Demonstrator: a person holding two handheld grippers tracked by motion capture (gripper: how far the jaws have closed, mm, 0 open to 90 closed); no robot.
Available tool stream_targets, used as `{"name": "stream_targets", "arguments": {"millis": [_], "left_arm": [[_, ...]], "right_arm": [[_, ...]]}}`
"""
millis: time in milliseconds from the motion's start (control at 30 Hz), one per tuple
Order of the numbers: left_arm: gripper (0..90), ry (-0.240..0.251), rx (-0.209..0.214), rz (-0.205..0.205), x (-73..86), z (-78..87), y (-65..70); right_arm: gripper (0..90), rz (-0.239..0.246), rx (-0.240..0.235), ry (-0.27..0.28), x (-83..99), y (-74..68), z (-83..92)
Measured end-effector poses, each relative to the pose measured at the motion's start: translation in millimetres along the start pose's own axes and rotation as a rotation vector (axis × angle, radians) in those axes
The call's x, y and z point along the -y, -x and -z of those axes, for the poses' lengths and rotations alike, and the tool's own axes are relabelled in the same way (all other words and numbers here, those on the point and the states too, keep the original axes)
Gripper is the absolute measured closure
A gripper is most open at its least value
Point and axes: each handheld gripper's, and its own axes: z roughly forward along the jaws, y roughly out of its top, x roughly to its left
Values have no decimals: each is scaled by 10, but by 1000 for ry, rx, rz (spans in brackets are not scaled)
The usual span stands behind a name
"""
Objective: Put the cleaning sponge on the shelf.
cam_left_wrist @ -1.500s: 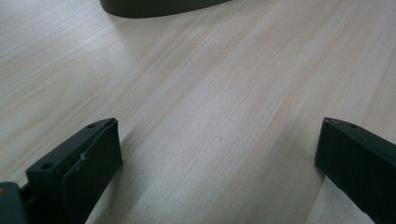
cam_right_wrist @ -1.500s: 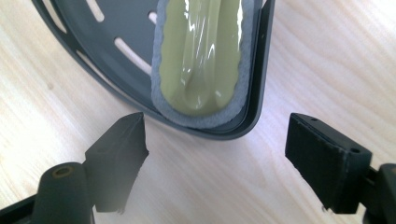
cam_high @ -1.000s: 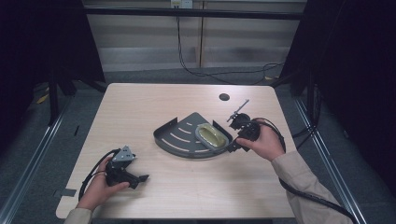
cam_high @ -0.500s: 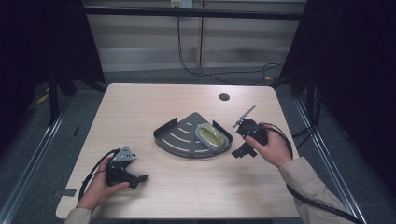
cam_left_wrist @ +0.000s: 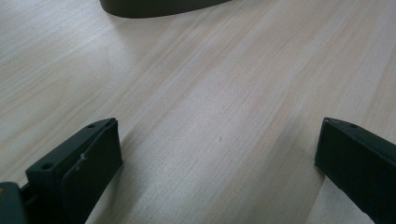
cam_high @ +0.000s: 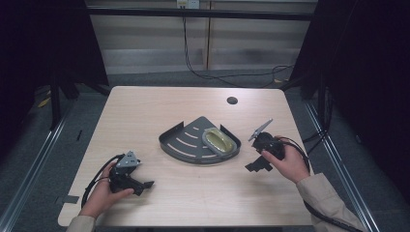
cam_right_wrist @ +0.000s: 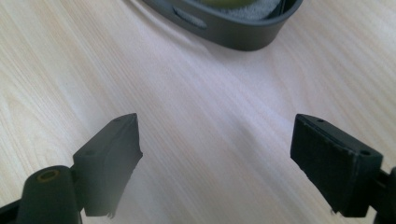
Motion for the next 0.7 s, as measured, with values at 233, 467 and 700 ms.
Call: {"name": "stream_targets", "arguments": {"millis": [233, 467, 700], "left_arm": [[0, 0, 0, -1, 0, 0, 0], [1, 0, 3, 3, 1, -1, 1], [1, 0, 0, 0, 0, 0, 0]], "right_arm": [[158, -13, -23, 24, 165, -8, -65], [159, -31, -39, 27, 366, 16, -157], [158, -47, -34, 53, 502, 66, -198]]}}
